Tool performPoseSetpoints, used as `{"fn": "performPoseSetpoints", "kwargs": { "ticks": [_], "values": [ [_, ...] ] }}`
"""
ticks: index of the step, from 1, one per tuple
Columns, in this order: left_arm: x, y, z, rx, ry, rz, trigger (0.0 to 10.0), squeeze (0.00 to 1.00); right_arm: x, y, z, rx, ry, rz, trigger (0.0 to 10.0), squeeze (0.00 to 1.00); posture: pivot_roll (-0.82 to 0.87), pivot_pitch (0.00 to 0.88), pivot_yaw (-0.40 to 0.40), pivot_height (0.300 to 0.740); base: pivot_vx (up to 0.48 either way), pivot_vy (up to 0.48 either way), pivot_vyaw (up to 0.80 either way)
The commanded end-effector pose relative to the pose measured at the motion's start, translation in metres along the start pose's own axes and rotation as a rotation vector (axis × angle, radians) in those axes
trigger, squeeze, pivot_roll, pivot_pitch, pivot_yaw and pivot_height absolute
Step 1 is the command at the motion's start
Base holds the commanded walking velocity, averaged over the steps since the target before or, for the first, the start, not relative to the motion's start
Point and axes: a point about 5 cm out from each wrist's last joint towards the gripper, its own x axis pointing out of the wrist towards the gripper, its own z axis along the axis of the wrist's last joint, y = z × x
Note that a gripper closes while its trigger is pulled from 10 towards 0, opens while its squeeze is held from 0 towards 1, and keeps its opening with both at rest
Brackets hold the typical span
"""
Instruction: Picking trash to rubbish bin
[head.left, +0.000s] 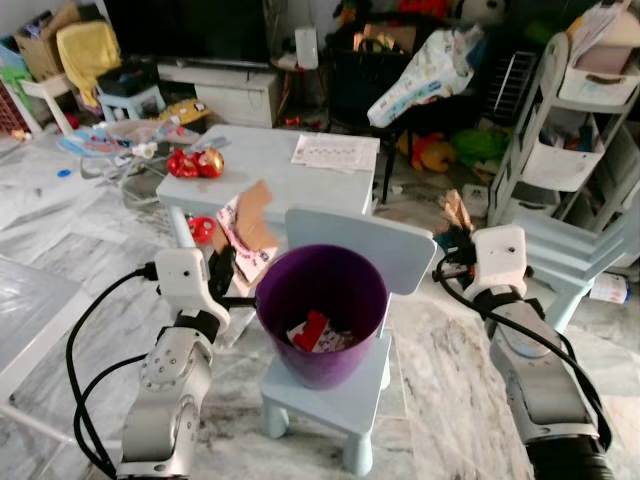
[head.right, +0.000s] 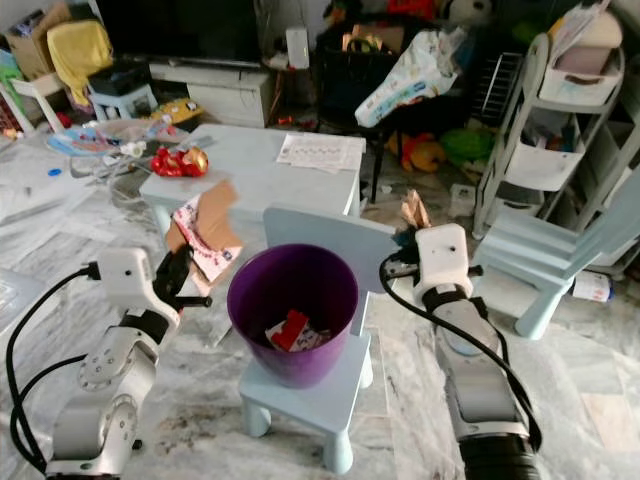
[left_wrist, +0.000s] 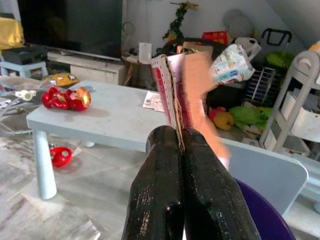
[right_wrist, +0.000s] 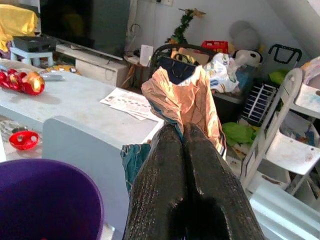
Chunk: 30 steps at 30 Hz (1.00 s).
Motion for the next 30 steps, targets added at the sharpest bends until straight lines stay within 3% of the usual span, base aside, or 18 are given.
{"fn": "performPoseSetpoints", "kwargs": {
  "ticks": [1, 19, 30],
  "values": [
    [-0.002, 0.006, 0.001, 0.017, -0.003, 0.018, 0.0, 0.0, 0.002, 0.005, 0.006, 0.006, -0.026, 0.009, 0.0, 0.0, -0.04, 0.02, 0.011, 0.74, 0.0, 0.0, 0.0],
    [-0.002, 0.009, 0.001, 0.062, 0.004, 0.005, 0.0, 0.0, 0.005, 0.013, 0.006, 0.023, -0.035, 0.025, 0.0, 0.0, -0.03, 0.018, 0.029, 0.74, 0.0, 0.0, 0.23],
    [-0.002, 0.007, 0.0, 0.06, 0.017, -0.008, 0.0, 0.0, 0.005, 0.015, 0.005, 0.026, -0.034, 0.026, 0.0, 0.0, -0.02, 0.02, 0.03, 0.74, 0.33, 0.0, 0.0]
  ]
}}
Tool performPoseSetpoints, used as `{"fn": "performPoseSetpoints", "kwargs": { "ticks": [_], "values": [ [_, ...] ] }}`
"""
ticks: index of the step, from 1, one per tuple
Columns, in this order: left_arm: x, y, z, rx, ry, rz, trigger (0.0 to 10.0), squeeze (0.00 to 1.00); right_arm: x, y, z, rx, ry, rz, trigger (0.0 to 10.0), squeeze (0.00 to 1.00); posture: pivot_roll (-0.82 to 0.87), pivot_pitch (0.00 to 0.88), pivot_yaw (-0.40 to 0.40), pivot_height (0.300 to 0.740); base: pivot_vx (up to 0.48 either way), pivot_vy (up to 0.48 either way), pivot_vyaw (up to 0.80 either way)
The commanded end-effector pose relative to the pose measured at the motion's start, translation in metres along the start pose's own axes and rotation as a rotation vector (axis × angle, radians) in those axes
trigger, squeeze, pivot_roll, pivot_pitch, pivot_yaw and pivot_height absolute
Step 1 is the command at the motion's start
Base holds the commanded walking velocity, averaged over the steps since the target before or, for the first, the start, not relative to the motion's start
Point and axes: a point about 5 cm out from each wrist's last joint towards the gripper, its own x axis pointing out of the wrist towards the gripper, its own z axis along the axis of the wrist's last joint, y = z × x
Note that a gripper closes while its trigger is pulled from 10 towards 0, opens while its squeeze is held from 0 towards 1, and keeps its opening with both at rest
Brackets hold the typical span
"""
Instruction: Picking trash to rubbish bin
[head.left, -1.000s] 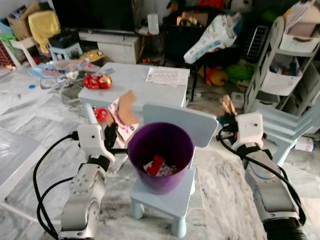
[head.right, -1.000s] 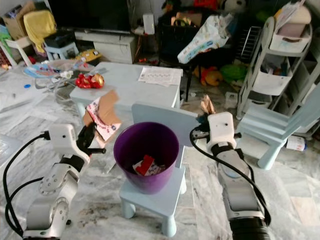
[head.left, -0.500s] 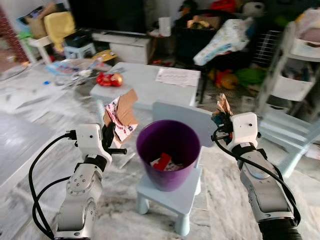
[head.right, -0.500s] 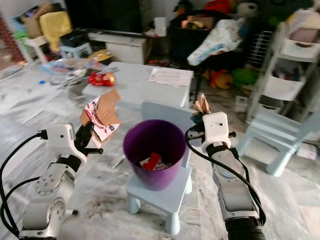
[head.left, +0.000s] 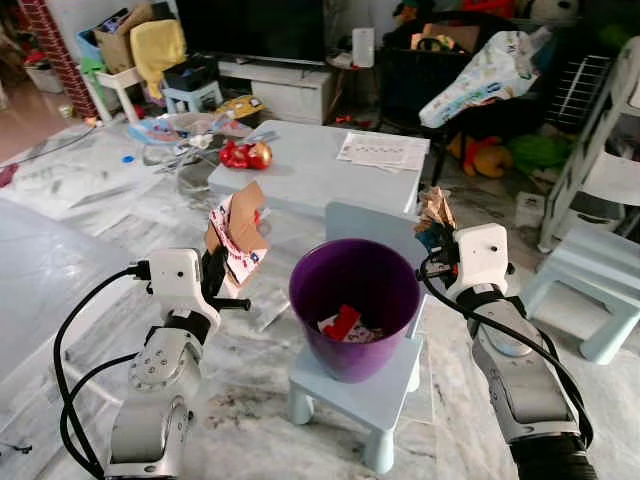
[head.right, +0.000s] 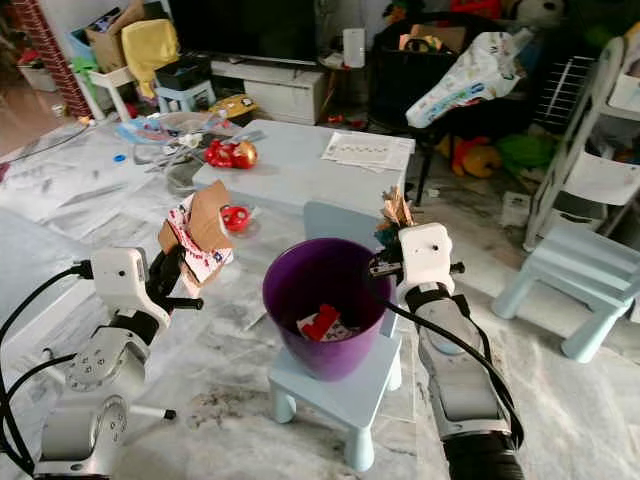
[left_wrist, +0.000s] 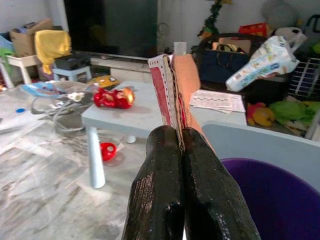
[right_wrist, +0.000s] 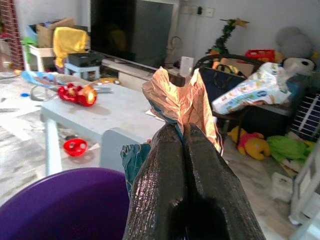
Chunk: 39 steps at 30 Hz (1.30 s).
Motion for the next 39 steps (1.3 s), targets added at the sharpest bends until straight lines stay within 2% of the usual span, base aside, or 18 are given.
{"fn": "performPoseSetpoints", "kwargs": {
  "ticks": [1, 23, 36, 38, 39],
  "values": [
    [0.0, 0.0004, 0.0008, 0.008, 0.003, -0.003, 0.0, 0.0, 0.0023, 0.0002, 0.0026, 0.002, -0.013, 0.001, 0.0, 0.0, -0.02, 0.021, 0.029, 0.74, 0.337, 0.0, 0.0],
    [-0.0017, -0.0018, -0.0025, 0.005, 0.016, -0.009, 0.0, 0.0, 0.0015, 0.0013, 0.0015, 0.0, -0.01, 0.011, 0.0, 0.0, -0.02, 0.028, 0.023, 0.74, 0.306, 0.0, 0.0],
    [-0.0026, -0.0028, -0.0039, -0.009, 0.016, -0.002, 0.0, 0.0, 0.001, 0.0013, 0.0012, -0.003, -0.008, 0.015, 0.0, 0.0, -0.03, 0.03, 0.021, 0.74, 0.459, 0.0, 0.0],
    [-0.0028, -0.0023, -0.0018, 0.017, 0.005, -0.007, 0.0, 0.0, 0.0008, 0.0013, 0.0009, -0.003, -0.006, 0.016, 0.0, 0.0, -0.03, 0.03, 0.021, 0.74, 0.0, 0.0, 0.0],
    [-0.003, -0.0023, -0.002, 0.003, 0.004, -0.008, 0.0, 0.0, 0.0009, 0.0012, 0.001, -0.003, -0.006, 0.016, 0.0, 0.0, -0.03, 0.03, 0.018, 0.74, 0.0, 0.0, 0.0]
  ]
}}
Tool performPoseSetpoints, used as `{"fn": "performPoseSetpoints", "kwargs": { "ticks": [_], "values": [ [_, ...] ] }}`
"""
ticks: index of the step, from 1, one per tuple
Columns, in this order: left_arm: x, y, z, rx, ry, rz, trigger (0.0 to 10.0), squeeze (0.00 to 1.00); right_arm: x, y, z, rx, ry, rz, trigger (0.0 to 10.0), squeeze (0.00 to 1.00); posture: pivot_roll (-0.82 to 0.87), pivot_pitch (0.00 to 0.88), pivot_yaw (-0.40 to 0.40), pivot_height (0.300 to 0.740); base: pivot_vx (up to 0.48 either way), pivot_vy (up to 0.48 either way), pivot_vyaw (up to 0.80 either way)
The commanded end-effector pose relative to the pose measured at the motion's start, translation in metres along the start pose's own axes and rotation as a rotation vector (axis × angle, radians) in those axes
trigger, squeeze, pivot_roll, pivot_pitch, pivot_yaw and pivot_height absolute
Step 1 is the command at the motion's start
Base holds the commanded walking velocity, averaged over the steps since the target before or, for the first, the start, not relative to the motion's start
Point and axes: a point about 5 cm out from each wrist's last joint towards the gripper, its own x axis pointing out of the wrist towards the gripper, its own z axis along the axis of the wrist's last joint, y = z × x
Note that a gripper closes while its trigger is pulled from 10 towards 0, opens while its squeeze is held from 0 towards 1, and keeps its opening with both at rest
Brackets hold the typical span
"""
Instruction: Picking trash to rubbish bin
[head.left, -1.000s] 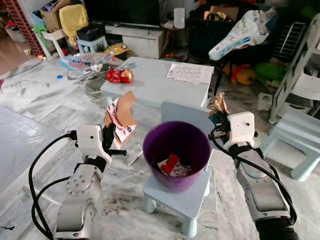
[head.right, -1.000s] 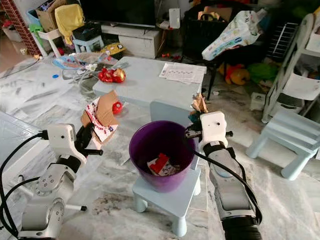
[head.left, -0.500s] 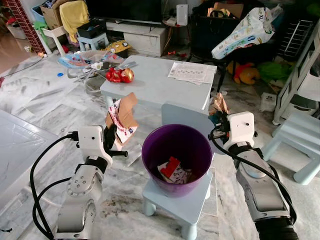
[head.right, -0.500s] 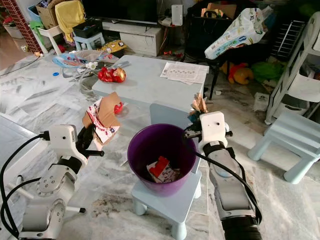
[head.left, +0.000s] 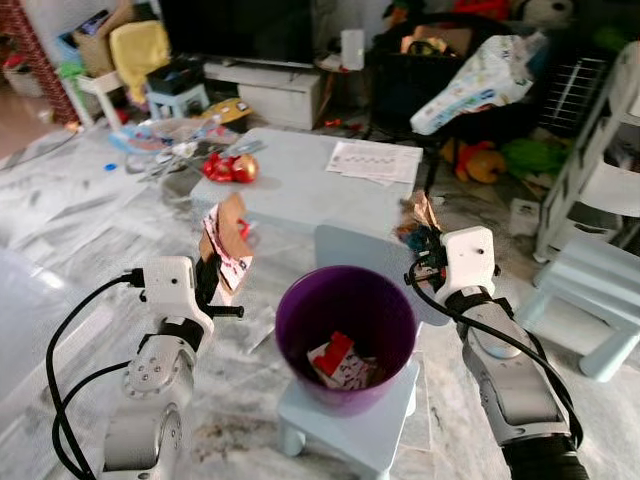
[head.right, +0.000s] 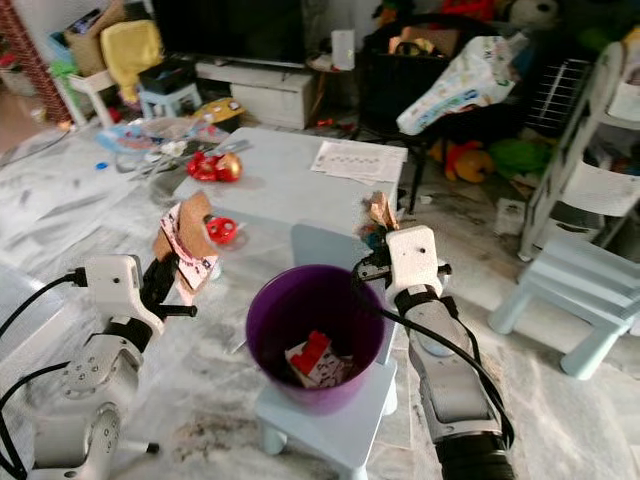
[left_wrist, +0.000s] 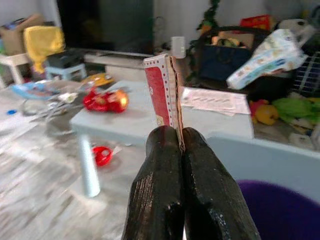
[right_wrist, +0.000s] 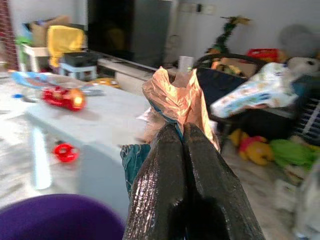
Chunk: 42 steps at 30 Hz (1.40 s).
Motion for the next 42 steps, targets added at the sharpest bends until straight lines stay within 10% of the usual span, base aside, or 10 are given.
{"fn": "performPoseSetpoints", "kwargs": {
  "ticks": [1, 26, 34, 42],
  "values": [
    [0.0, -0.002, 0.002, 0.001, -0.007, -0.016, 0.0, 0.0, 0.002, -0.003, 0.003, 0.006, -0.011, -0.015, 0.0, 0.0, -0.03, 0.03, 0.018, 0.74, 0.0, 0.0, 0.0],
    [-0.044, 0.026, -0.044, 0.152, 0.256, -0.07, 0.0, 0.0, 0.015, 0.049, -0.017, 0.148, 0.077, 0.198, 0.0, 0.0, 0.07, 0.056, 0.059, 0.74, 0.0, 0.0, 0.0],
    [-0.073, 0.045, -0.04, 0.192, 0.316, -0.09, 0.0, 0.0, 0.008, 0.075, -0.062, 0.195, 0.348, 0.235, 0.0, 0.0, 0.14, 0.081, 0.091, 0.74, 0.0, 0.0, 0.0],
    [-0.065, 0.041, -0.033, 0.211, 0.306, -0.139, 0.0, 0.0, 0.006, 0.066, -0.084, 0.192, 0.482, 0.179, 0.0, 0.0, 0.12, 0.095, 0.12, 0.74, 0.0, 0.0, 0.0]
  ]
}}
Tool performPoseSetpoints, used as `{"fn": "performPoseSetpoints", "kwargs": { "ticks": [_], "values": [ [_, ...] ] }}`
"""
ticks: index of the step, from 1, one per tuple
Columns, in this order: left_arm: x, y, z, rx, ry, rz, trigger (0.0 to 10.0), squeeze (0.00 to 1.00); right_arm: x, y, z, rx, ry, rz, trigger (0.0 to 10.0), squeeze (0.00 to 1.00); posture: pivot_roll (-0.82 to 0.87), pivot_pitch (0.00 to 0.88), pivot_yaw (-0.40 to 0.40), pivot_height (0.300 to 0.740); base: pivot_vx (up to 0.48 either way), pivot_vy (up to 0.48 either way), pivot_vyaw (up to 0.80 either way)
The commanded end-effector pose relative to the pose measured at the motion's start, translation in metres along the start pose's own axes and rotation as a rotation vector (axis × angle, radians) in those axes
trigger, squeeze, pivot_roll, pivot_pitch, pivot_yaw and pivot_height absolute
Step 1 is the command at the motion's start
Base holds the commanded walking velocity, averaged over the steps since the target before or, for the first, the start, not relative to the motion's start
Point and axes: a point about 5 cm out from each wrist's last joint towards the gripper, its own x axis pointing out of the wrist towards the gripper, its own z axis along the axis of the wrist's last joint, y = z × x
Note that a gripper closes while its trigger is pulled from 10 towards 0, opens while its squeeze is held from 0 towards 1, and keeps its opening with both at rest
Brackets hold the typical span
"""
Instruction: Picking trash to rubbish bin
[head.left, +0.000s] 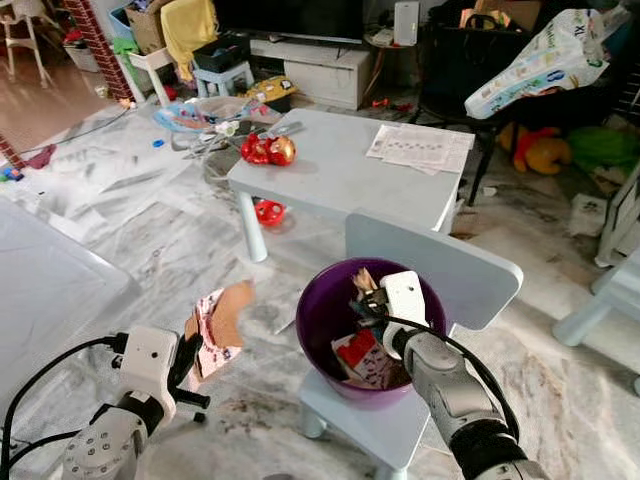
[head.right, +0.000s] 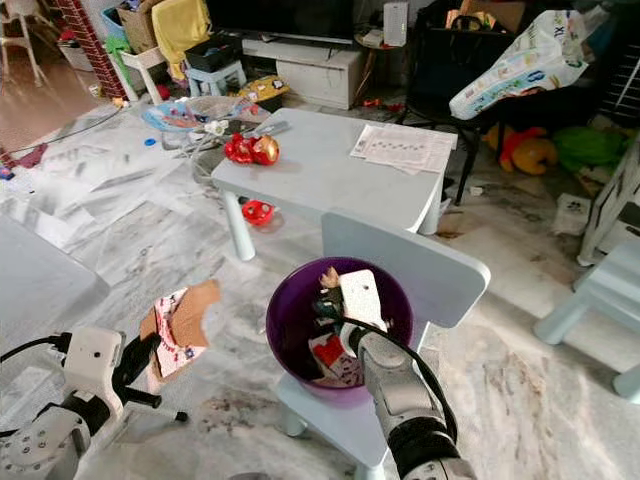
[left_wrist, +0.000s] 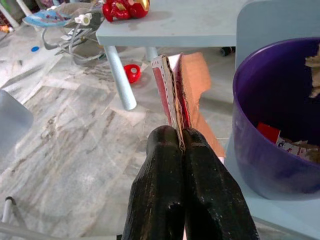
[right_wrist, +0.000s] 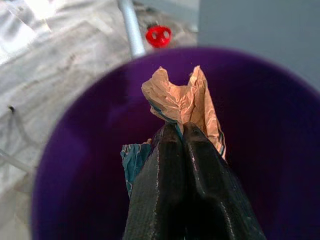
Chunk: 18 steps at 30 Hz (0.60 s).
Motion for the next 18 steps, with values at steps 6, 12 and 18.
{"fn": "performPoseSetpoints", "kwargs": {
  "ticks": [6, 12, 18],
  "values": [
    [0.0081, 0.0045, 0.0118, 0.018, -0.018, -0.014, 0.0, 0.0, 0.0085, -0.0033, -0.0001, 0.0, 0.071, -0.031, 10.0, 1.0, 0.1, 0.103, 0.14, 0.74, 0.0, 0.0, 0.0],
    [0.0084, 0.0033, 0.0112, 0.011, -0.024, -0.005, 0.0, 0.0, 0.0101, -0.0053, -0.0006, 0.003, 0.075, -0.065, 10.0, 1.0, 0.1, 0.102, 0.124, 0.74, 0.0, 0.0, 0.0],
    [0.0107, 0.002, 0.0113, 0.003, -0.029, -0.001, 0.0, 0.0, 0.0092, -0.0072, -0.0049, -0.011, 0.082, -0.088, 10.0, 1.0, 0.09, 0.103, 0.111, 0.74, 0.0, 0.0, 0.0]
  ]
}}
